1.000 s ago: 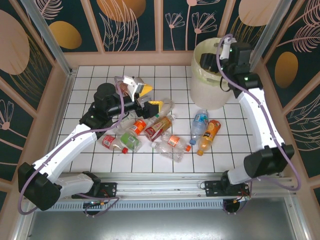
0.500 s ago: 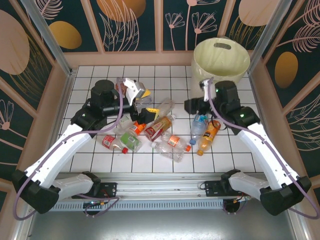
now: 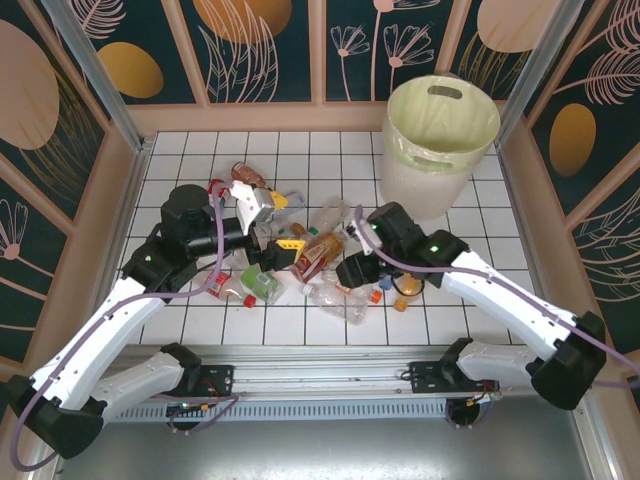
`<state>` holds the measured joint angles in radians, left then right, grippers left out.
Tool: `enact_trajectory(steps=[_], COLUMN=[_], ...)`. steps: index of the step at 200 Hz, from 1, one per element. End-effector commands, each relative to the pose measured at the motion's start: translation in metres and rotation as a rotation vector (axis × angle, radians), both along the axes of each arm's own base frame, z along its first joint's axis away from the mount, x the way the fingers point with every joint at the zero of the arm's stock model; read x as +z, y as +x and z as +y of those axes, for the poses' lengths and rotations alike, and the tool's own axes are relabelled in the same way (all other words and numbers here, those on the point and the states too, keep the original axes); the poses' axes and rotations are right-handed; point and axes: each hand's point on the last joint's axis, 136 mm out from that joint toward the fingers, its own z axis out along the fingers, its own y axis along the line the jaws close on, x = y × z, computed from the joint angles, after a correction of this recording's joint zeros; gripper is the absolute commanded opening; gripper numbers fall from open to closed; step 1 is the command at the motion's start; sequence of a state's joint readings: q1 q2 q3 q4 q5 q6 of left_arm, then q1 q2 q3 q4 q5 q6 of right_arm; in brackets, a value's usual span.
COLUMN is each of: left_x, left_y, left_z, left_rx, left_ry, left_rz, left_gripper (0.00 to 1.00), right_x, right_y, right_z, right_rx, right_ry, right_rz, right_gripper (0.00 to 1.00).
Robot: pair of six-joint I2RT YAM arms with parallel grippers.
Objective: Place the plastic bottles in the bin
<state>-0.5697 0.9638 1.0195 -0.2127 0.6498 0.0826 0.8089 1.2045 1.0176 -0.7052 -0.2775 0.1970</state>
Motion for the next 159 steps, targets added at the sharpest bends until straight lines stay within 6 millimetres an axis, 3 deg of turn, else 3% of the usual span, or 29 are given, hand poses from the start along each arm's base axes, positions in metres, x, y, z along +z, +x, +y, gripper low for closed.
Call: enact_trajectory(steps=[1, 109, 159], left_x=[0.011, 0.018, 0.019], left_y=[-0.007, -0.013, -0.014], left_z=[-0.001, 0.0, 0.0], left_rx=[-0.03, -0.042, -0.047], left_ry=[-0.036, -0.065, -0.069], left_rz=[-0.048, -0.058, -0.06], left_gripper=[0.99, 0.99, 0.99], right_x=[-0.028, -0.098, -0.112], right_y=[-0.01, -0.023, -0.025], right_z=[-0.002, 0.022, 0.034], right_rx=[0.018, 0.185, 0.223], right_ry=[-0.092, -0.445, -0.485], right_rz=[0.057, 0.071, 0.061], right_gripper=[0.6, 0.61, 0.69])
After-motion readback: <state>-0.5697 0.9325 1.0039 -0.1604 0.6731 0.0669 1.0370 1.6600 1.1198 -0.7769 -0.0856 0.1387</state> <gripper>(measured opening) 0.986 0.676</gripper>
